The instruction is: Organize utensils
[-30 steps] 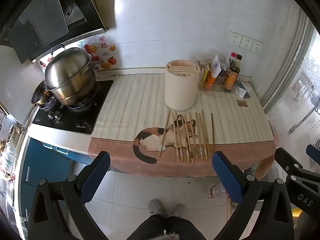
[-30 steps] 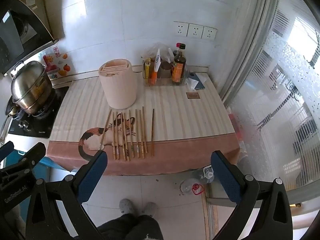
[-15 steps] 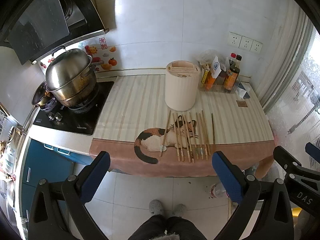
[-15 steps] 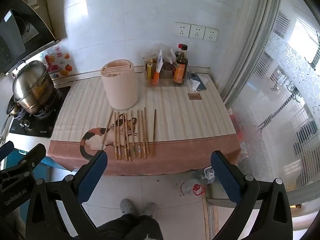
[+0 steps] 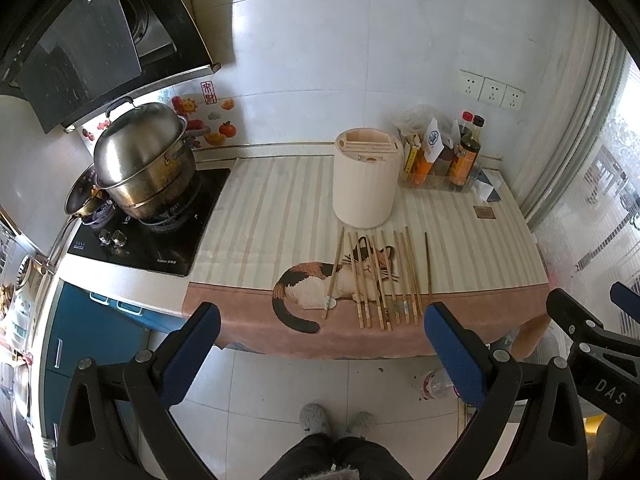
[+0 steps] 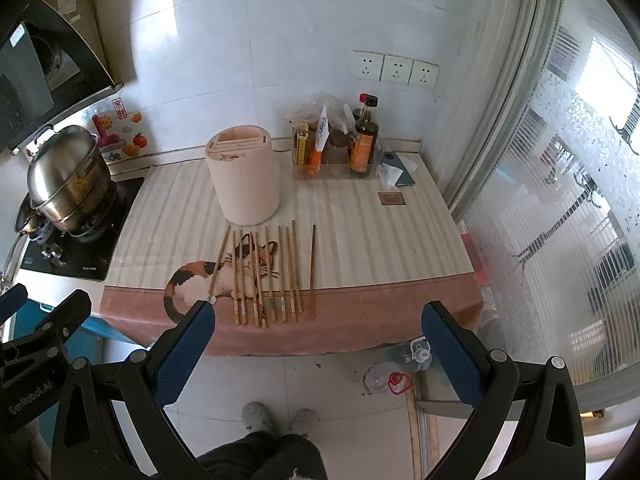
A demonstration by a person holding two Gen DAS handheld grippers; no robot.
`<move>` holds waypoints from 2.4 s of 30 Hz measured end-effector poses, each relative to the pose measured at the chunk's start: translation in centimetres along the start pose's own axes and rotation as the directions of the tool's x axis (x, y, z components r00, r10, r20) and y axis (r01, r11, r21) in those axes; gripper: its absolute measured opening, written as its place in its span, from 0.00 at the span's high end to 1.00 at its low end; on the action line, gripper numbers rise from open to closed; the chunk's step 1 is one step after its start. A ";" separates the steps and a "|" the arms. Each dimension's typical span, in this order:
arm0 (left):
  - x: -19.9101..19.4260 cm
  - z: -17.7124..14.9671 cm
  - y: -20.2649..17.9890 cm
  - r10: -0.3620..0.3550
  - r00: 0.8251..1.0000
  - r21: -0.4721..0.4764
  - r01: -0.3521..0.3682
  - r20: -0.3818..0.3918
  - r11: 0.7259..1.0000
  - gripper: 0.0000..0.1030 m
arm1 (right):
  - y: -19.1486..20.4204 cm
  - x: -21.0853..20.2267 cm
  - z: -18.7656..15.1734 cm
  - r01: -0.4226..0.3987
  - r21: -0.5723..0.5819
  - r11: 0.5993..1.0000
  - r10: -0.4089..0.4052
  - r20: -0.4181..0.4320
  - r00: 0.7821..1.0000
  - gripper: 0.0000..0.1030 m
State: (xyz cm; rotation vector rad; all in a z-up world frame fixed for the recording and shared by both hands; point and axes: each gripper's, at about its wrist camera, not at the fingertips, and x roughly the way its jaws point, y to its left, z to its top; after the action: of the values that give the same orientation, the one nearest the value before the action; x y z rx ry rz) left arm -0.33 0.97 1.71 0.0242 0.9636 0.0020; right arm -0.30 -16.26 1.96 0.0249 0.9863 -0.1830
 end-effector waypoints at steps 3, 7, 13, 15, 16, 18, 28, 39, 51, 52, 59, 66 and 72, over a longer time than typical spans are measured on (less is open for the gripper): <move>0.0 0.3 0.2 0.000 1.000 -0.001 0.000 0.001 1.000 0.00 | 0.2 -0.1 0.0 0.001 -0.001 1.000 -0.001 0.002 1.000 0.00; 0.1 0.8 0.4 0.001 1.000 0.000 -0.001 0.005 1.000 0.00 | 0.2 -0.2 0.0 0.001 0.000 1.000 -0.001 0.003 1.000 0.00; -0.1 0.4 -0.1 -0.001 1.000 0.004 0.001 0.012 1.000 0.00 | 0.4 -0.2 0.1 0.002 0.000 1.000 -0.002 0.005 1.000 0.00; -0.3 0.1 0.0 -0.002 1.000 0.003 0.002 0.018 1.000 0.00 | 0.4 -0.2 0.2 0.003 0.001 1.000 -0.003 0.005 1.000 0.00; -0.3 0.2 0.0 -0.003 1.000 0.002 0.003 0.019 1.000 0.00 | 0.4 -0.2 0.2 0.003 0.002 1.000 -0.003 0.006 1.000 0.00; -0.4 0.0 0.0 -0.003 1.000 0.002 0.003 0.020 1.000 0.00 | 0.4 -0.2 0.2 0.003 0.001 1.000 -0.003 0.009 1.000 0.00; -0.7 0.1 -0.1 0.002 1.000 0.002 -0.002 0.027 1.000 0.00 | -0.1 -1.1 -0.3 -0.006 0.004 1.000 0.006 0.031 0.999 0.00; -1.0 -0.1 -0.1 0.000 0.999 0.001 0.000 0.032 1.000 0.00 | 0.0 -1.6 -0.6 -0.010 0.001 1.000 0.010 0.037 0.999 0.00; -1.2 -0.3 0.0 -0.001 0.999 -0.001 0.001 0.036 1.000 0.00 | 0.2 -2.4 -0.7 -0.013 -0.004 1.000 0.013 0.046 0.999 0.00; -1.2 -0.2 -0.1 -0.001 0.999 0.000 0.001 0.037 1.000 0.00 | 0.1 -2.5 -0.8 -0.014 -0.005 1.000 0.014 0.047 0.999 0.00; -1.2 -0.4 -0.1 0.001 0.999 -0.001 -0.001 0.041 1.000 0.00 | 0.1 -2.6 -0.8 -0.019 -0.001 1.000 0.019 0.052 0.998 0.00; 0.3 0.2 -0.9 0.078 0.992 -0.006 -0.078 0.096 0.997 0.00 | -0.7 0.0 -0.4 -0.026 0.025 0.999 0.025 0.041 0.999 0.00; 5.8 1.4 -0.7 0.152 0.986 -0.018 -0.151 0.069 0.988 0.00 | -1.3 5.0 0.2 -0.009 0.034 0.999 0.010 -0.012 1.000 0.00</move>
State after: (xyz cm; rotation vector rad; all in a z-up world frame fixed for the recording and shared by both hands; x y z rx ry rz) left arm 4.16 0.35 -2.26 0.0853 0.8899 0.1470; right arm 2.39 -18.28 -2.01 0.0623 0.9953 -0.1911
